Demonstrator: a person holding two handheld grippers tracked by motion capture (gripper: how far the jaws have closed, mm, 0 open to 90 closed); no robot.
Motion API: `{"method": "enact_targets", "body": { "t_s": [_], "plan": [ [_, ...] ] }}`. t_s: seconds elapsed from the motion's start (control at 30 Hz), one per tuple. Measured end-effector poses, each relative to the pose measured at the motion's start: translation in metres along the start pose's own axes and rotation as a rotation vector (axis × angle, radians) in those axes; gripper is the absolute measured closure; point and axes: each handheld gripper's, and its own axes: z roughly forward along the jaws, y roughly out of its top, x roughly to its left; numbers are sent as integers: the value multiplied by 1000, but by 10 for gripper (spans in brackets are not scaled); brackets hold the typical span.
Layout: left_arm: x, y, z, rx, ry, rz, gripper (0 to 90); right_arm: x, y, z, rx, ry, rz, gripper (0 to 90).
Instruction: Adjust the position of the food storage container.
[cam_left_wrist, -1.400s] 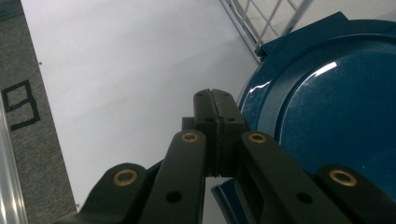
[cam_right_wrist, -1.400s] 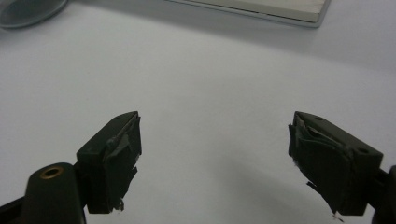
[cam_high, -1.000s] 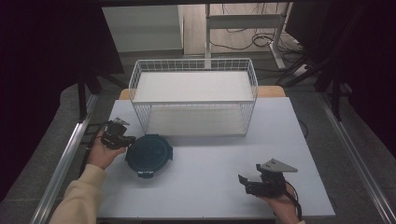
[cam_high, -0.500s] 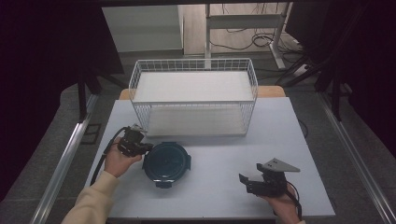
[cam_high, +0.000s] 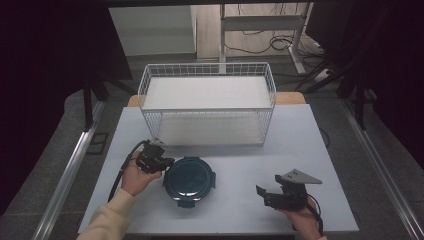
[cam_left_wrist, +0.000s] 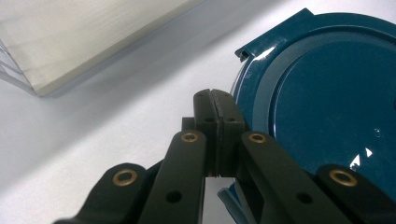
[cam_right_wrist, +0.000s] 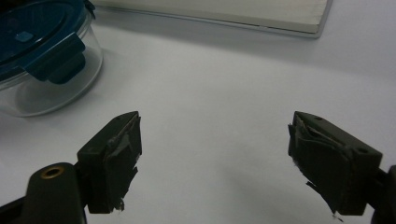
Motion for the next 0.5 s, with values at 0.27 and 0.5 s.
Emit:
{"method": "enact_targets", "body": {
  "t_s": [0.27,0.5],
  "plan": [
    [-4,-2,3,-12,0,-16,899,-1,0,-1,-2,-10,6,170],
    [-8,-2,5,-27,-21,-34,899,-3,0,-2,3,-18,5,170]
  ]
}}
